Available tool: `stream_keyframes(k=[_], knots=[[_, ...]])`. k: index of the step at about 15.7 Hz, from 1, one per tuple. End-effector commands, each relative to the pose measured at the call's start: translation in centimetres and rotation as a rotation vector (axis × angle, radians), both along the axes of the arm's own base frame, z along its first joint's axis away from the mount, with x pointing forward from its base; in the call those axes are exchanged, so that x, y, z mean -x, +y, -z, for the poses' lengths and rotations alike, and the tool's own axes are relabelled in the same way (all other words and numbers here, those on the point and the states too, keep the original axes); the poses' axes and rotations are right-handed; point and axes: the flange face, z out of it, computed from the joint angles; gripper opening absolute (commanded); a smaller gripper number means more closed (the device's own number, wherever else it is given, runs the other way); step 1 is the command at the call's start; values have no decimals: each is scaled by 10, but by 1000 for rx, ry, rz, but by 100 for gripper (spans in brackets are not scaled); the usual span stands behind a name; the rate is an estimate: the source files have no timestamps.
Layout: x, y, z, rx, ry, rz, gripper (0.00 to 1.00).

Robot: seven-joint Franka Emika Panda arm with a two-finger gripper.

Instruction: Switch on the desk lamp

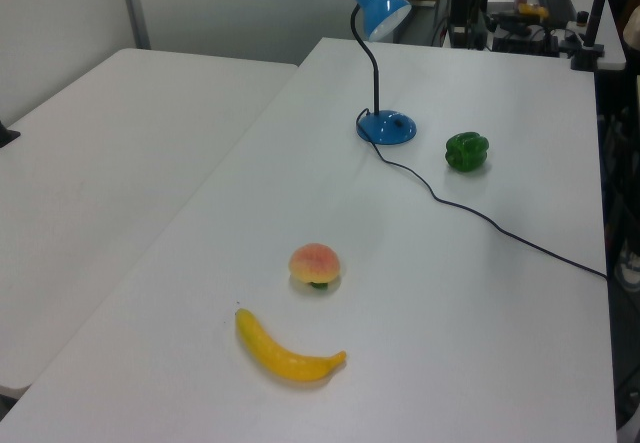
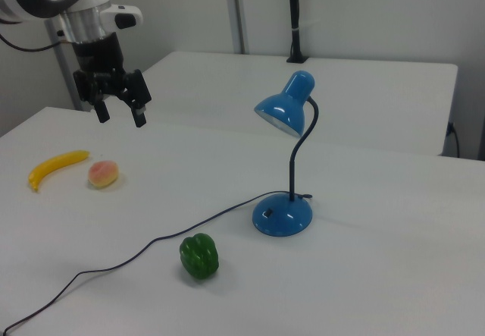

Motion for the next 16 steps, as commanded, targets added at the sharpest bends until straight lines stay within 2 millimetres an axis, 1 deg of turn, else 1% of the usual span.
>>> stream_keyframes(k=[1,11,16], knots=[[-6,4,4,-7,-13,-31,100],[-7,6,7,-11,-7,-26,100],[-9,6,11,-10,0,-28,100]])
